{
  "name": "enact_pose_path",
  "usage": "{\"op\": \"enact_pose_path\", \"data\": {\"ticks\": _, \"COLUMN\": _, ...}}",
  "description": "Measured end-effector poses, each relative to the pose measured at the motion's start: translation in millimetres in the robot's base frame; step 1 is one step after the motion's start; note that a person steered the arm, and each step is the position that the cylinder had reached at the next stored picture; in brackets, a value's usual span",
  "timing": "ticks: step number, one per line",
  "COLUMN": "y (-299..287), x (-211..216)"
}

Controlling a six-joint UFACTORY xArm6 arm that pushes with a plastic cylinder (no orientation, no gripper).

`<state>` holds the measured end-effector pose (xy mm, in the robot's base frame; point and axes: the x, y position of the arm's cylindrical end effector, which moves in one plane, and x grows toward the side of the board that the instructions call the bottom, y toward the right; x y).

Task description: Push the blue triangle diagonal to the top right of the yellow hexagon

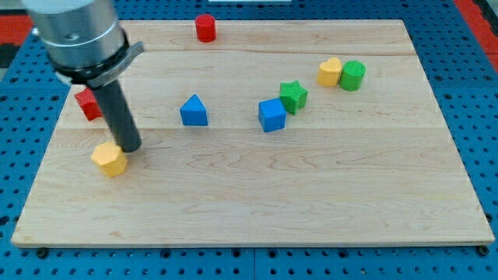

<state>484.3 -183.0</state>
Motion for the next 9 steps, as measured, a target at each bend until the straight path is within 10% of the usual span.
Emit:
{"op": "enact_pose_path", "data": {"ticks": 2, "y": -34.1, "x": 31.6}}
{"op": "enact_pose_path", "data": {"ticks": 6, "y": 117.5, "x": -122.0}}
{"op": "enact_pose_path", "data": {"ticks": 9, "y": 62.1, "x": -46.5}}
